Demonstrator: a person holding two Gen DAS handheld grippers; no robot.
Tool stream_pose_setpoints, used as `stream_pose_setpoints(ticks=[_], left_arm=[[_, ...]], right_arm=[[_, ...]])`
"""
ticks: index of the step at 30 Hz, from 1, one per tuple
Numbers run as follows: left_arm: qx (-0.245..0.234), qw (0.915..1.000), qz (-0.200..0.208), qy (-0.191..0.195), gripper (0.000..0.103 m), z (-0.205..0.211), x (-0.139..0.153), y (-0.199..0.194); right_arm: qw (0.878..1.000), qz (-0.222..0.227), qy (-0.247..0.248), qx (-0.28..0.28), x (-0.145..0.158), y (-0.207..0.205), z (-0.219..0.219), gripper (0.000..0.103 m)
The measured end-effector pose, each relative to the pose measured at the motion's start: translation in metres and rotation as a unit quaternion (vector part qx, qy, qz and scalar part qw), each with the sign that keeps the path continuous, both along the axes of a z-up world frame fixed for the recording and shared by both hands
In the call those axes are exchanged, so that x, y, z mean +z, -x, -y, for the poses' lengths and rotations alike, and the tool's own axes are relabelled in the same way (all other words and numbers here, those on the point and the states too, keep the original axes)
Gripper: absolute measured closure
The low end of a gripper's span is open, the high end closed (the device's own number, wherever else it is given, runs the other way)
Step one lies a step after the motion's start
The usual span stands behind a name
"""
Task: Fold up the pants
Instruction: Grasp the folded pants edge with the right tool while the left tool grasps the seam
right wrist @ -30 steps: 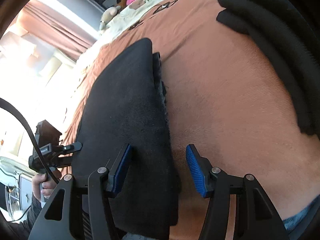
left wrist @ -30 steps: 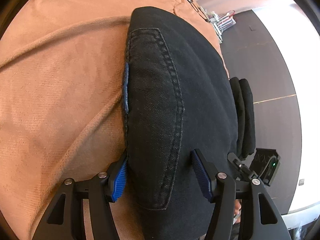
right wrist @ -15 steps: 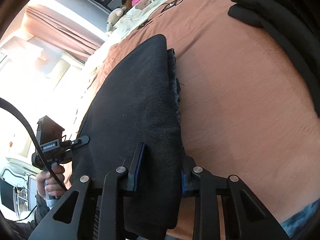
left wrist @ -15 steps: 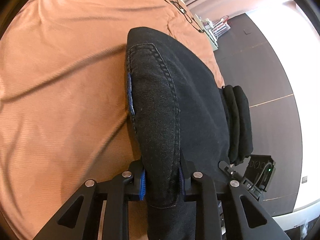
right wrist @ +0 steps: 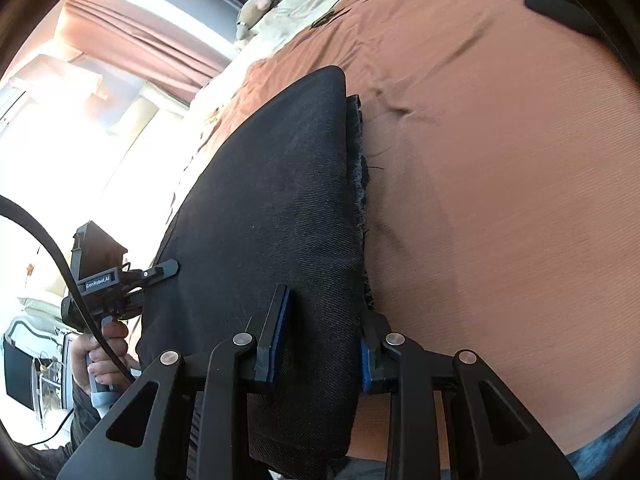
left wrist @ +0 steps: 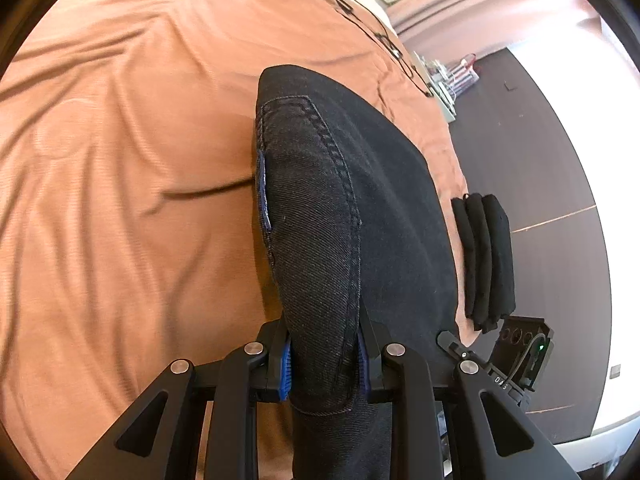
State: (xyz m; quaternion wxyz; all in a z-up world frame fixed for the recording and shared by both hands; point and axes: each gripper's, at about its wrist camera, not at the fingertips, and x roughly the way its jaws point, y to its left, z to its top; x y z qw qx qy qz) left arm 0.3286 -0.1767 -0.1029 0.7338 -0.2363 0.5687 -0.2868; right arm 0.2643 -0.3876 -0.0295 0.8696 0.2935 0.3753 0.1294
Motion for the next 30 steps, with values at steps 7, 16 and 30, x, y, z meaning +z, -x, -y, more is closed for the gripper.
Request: stream_pose_setpoints(ticks=[7, 16, 30], left_arm=[[0.020, 0.9998, 0.003, -0.004, 0.077, -0.031, 0.004, 0.007], [0.045, 0.9990, 0.003, -0.003, 0.077, -0.070, 0.004, 0.011], [0.055, 0.9984, -0.008, 0.000, 0.077, -0.102, -0.014, 0.001]], right_arm=[[1.000, -0.003, 0.004, 0.008, -0.001, -0.012, -0.020, 0.077], [0.999, -0.006, 0.005, 0.037, -0.005, -0.030, -0.043, 0.077], [0.997, -0.014, -0.008, 0.076, -0.010, -0.057, -0.041, 0.077]])
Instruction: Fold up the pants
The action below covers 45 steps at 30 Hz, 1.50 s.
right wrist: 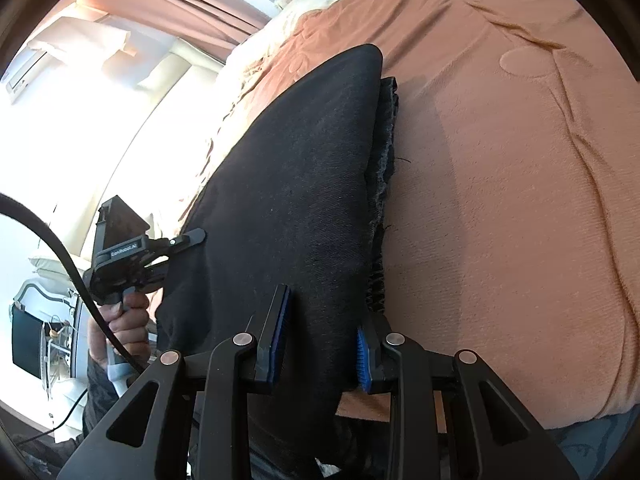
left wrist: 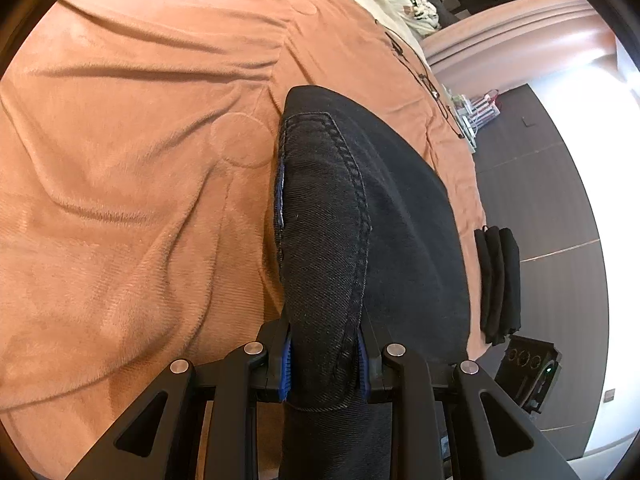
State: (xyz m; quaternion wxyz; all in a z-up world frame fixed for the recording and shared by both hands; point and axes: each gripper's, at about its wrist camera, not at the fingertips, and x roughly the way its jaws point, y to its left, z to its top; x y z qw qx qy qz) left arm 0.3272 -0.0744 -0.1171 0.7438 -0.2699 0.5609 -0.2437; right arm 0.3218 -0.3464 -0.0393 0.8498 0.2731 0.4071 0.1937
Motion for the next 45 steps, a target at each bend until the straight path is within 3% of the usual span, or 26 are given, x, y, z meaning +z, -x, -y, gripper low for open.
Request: stream_pose_setpoints(ticks=[3, 4, 5, 7, 13, 24, 36, 40, 45], left_arm=[[-0.002, 1.0000, -0.009, 0.001, 0.075, -0.003, -0.007, -0.002], [-0.004, 0.9999, -0.011, 0.000, 0.073, -0.003, -0.009, -0.003], [-0.005, 0.9999, -0.012, -0.001, 0.072, -0.004, -0.009, -0.003], [-0.007, 0.9998, -0.015, -0.007, 0.069, -0.003, -0.011, -0.004], [-0.005, 0.9995, -0.023, -0.020, 0.064, -0.003, -0.016, -0.005], [0.002, 0.9991, -0.032, -0.027, 0.060, 0.001, -0.020, -0.008], [0.020, 0.9991, -0.032, -0.018, 0.059, -0.003, -0.022, -0.002], [0.028, 0.9991, -0.029, -0.014, 0.059, -0.004, -0.023, 0.003], [0.028, 0.9991, -0.029, -0.009, 0.058, -0.006, -0.025, 0.003]], right_arm=[[1.000, 0.002, -0.006, -0.002, 0.003, -0.006, 0.008, 0.076], [1.000, 0.005, -0.003, -0.006, 0.004, -0.008, 0.010, 0.068], [1.000, 0.008, 0.000, -0.011, 0.004, -0.010, 0.013, 0.048], [1.000, 0.011, 0.000, -0.025, 0.004, -0.011, 0.023, 0.025], [0.998, 0.004, -0.050, -0.030, -0.011, -0.032, 0.047, 0.024], [0.991, -0.069, -0.115, -0.003, -0.033, -0.084, 0.063, 0.024], [0.987, -0.107, -0.105, 0.055, -0.032, -0.107, 0.048, 0.024], [0.984, -0.123, -0.093, 0.092, -0.032, -0.108, 0.038, 0.029], [0.983, -0.122, -0.103, 0.095, -0.034, -0.118, 0.041, 0.032]])
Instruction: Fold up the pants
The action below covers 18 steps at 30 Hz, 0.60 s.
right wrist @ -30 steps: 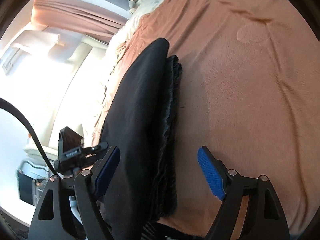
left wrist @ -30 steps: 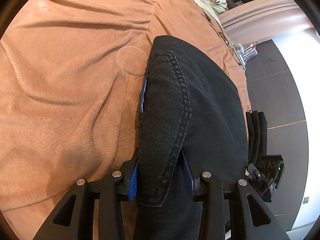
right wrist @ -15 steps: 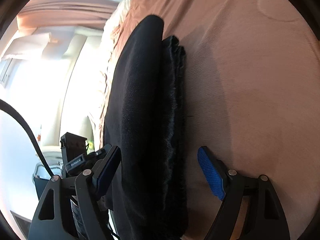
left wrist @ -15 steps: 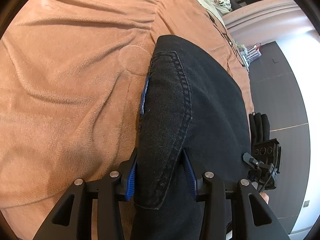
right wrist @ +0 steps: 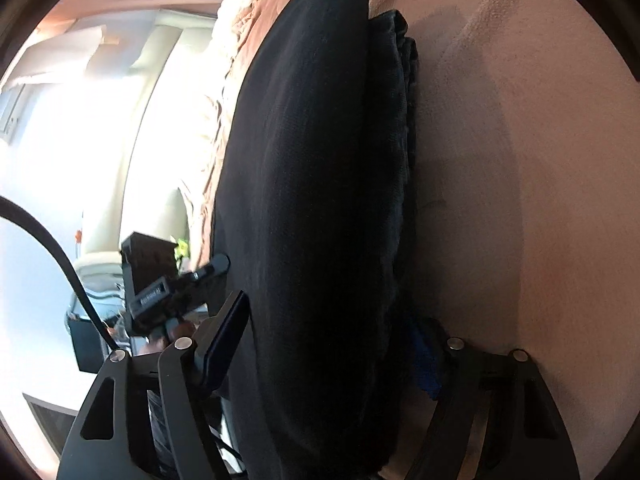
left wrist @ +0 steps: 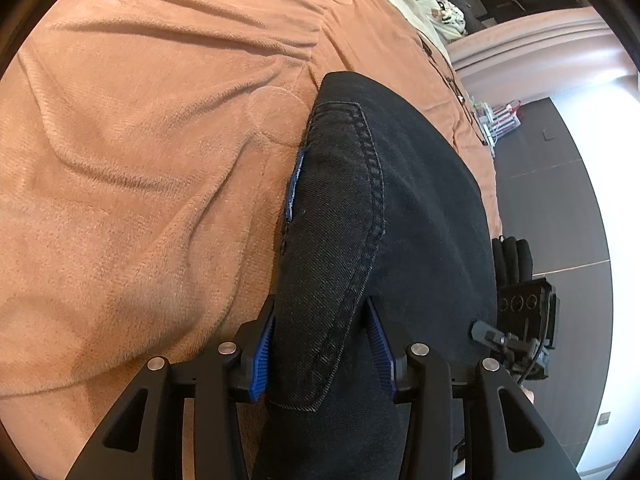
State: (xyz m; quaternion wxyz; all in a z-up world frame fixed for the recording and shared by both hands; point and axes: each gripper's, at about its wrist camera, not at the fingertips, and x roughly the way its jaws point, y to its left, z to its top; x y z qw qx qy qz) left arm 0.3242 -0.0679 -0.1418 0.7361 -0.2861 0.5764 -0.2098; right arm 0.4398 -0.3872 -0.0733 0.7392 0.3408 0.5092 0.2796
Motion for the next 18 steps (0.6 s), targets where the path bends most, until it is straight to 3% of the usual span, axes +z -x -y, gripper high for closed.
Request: stream_pose_setpoints(ticks=[4, 8, 14, 18], left_arm=[[0.000, 1.0000, -0.002, 0.010, 0.058, -0.003, -0.003, -0.001], [-0.006, 0.9999, 0.011, 0.007, 0.065, -0.004, 0.000, 0.001], [-0.012, 0.9994, 0.032, 0.003, 0.073, -0.005, 0.017, 0.003], [-0.011, 0.9988, 0.048, -0.001, 0.073, -0.008, 0.033, 0.006]], right_arm=[[1.000, 0.012, 0.006, 0.001, -0.001, -0.005, -0.003, 0.037], [0.999, 0.034, 0.001, 0.005, 0.000, -0.001, -0.006, 0.060], [0.996, 0.081, 0.023, 0.009, 0.023, 0.012, -0.018, 0.072], [0.993, 0.113, 0.030, 0.018, 0.041, 0.019, -0.029, 0.073]])
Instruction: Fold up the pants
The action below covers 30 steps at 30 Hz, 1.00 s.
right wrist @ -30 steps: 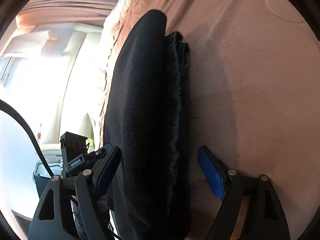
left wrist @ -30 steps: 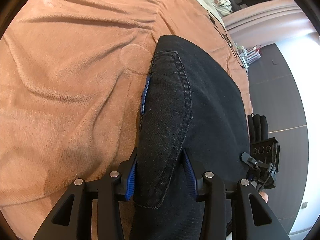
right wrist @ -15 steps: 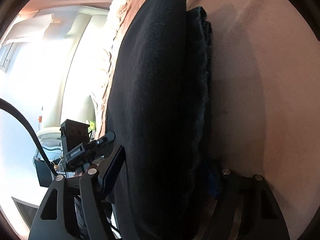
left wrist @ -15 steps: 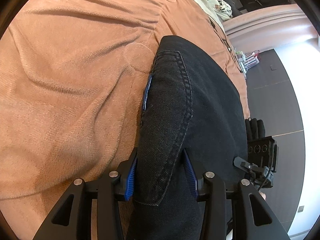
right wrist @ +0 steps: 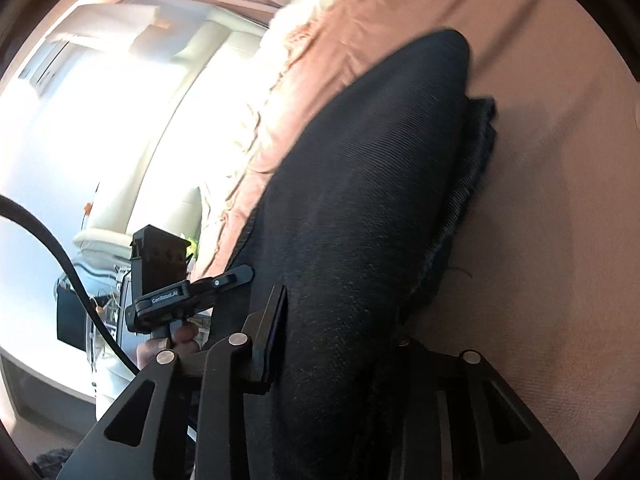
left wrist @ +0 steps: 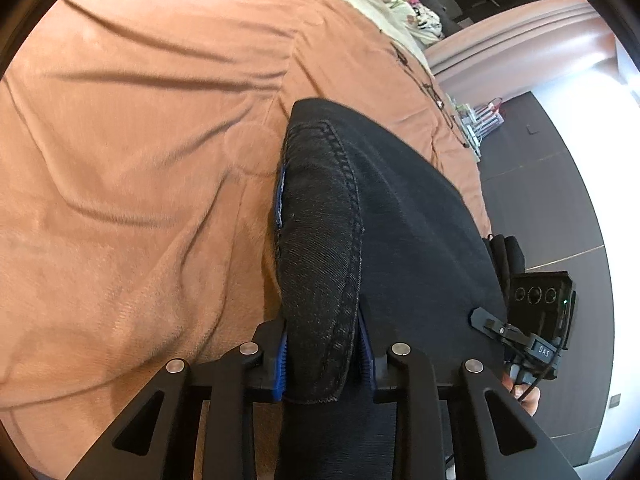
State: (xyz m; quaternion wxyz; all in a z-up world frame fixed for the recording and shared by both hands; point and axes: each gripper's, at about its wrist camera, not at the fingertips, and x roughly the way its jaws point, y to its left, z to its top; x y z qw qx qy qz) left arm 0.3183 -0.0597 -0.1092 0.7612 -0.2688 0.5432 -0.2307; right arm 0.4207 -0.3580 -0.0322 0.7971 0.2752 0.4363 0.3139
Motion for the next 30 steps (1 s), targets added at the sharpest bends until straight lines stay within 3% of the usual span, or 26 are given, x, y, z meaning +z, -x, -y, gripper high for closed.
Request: stream_pose_setpoints(ticks=[16, 30], left_arm=[[0.007, 0.9986, 0.052, 0.001, 0.074, -0.060, 0.061, 0.000], [0.040, 0.9957, 0.082, -0.015, 0.073, -0.160, 0.088, -0.001]], right_arm=[[0.998, 0.059, -0.005, 0.028, 0.025, 0.004, -0.046, 0.074], [0.994, 0.085, 0.002, 0.064, 0.024, -0.016, -0.095, 0.074]])
